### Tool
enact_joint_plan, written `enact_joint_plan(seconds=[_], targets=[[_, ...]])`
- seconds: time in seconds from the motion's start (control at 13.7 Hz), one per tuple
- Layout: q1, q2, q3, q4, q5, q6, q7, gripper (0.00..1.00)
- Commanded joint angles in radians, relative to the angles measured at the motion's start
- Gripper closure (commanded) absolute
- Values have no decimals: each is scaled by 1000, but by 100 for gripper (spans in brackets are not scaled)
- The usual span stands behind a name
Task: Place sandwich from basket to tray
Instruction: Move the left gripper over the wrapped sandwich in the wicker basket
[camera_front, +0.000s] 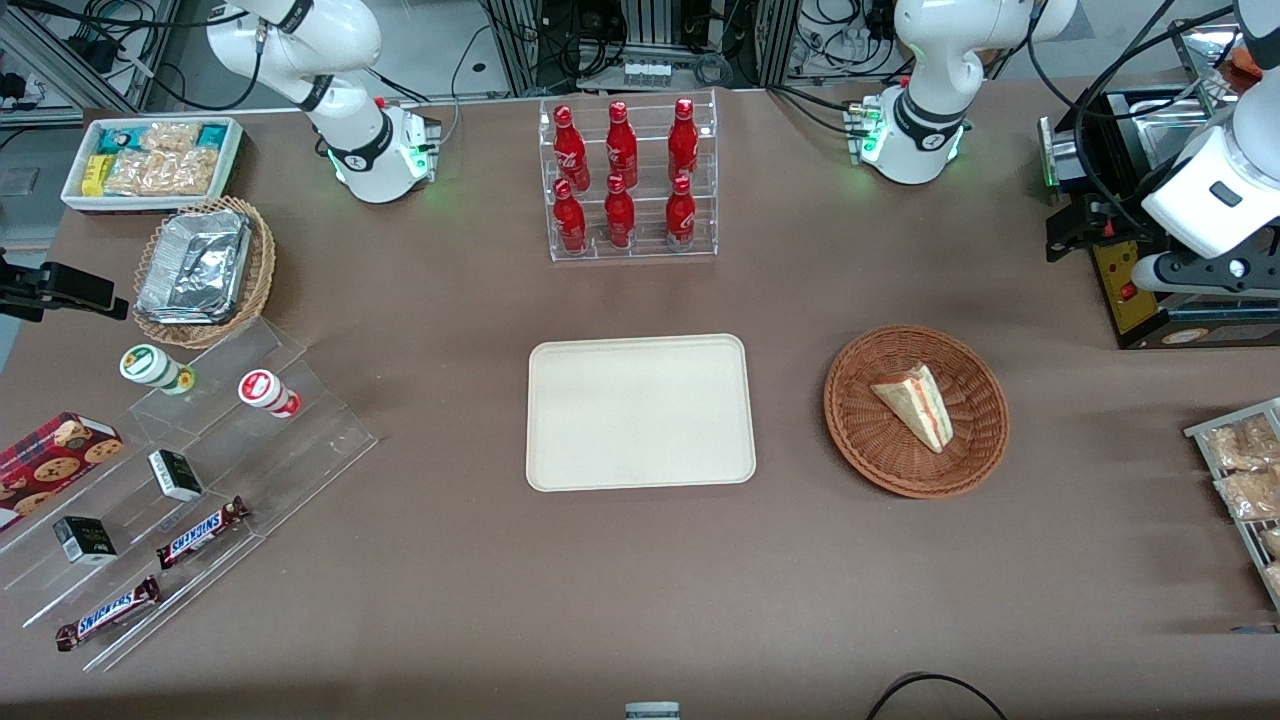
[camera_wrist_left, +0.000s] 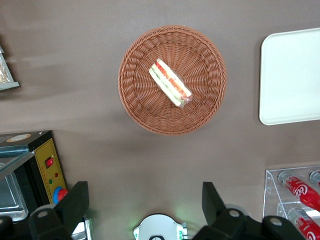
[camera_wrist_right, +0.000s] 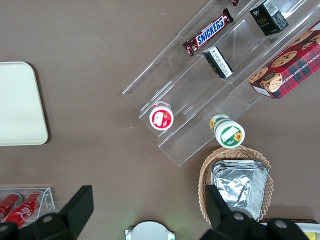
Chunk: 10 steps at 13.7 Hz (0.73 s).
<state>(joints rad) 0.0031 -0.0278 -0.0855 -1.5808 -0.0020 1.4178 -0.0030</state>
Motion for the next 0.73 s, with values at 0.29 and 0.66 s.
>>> enact_joint_plan(seconds=[0.29,0.66], targets=[[-15,-6,-4,-92,-10,81,-37,0],[-38,-44,-5,-398,-10,392,-40,0]])
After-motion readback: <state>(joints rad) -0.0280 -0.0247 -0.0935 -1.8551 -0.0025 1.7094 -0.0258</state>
